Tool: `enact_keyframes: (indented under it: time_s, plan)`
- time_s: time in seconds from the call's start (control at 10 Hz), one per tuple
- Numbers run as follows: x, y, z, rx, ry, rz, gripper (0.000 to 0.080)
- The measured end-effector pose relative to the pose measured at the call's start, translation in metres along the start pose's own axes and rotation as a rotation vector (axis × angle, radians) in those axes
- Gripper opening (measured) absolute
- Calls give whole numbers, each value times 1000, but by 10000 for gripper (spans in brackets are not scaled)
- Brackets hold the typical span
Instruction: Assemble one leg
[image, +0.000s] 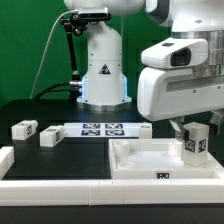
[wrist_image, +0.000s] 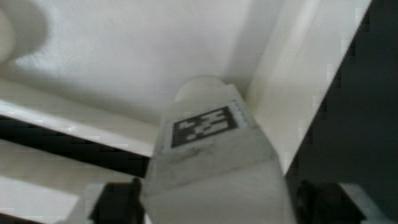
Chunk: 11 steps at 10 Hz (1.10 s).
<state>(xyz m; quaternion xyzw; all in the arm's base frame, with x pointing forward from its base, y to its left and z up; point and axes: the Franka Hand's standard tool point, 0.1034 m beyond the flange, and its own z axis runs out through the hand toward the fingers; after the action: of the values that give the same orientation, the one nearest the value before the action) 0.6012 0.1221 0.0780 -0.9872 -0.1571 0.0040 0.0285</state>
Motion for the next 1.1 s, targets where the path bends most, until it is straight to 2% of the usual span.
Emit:
enact_keyframes:
  time_s: [0.2, 0.5, 0.9, 1.0, 1.1]
  plan:
    - [0, 1, 0, 1, 0, 34, 290]
    - [0, 4, 1, 25, 15, 300, 290]
    - [2, 13, 1, 101, 43, 720, 290]
    - [4, 16, 1, 124, 74, 887, 290]
    - [3, 16, 0, 136, 122, 1052, 290]
